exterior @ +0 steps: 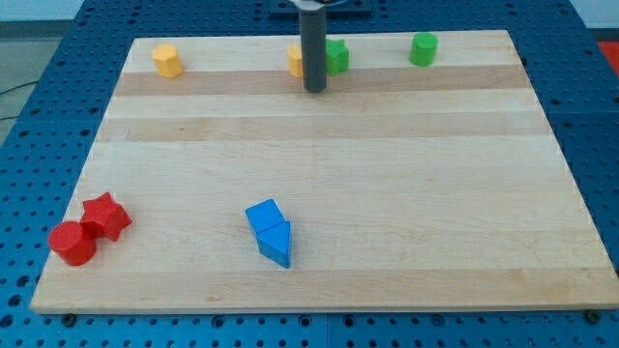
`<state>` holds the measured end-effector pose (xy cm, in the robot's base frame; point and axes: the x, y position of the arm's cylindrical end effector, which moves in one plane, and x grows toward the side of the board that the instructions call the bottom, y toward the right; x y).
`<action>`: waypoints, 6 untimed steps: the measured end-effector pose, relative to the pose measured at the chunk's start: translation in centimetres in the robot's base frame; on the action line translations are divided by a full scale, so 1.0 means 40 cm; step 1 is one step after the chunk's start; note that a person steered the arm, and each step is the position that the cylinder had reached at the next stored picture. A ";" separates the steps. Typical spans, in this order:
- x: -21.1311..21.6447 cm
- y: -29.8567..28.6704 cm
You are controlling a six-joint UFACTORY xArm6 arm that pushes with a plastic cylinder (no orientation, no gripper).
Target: Move the yellow heart parallel to the yellow hexagon
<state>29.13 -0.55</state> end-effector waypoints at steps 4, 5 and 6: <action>-0.134 -0.069; -0.197 -0.104; -0.202 -0.130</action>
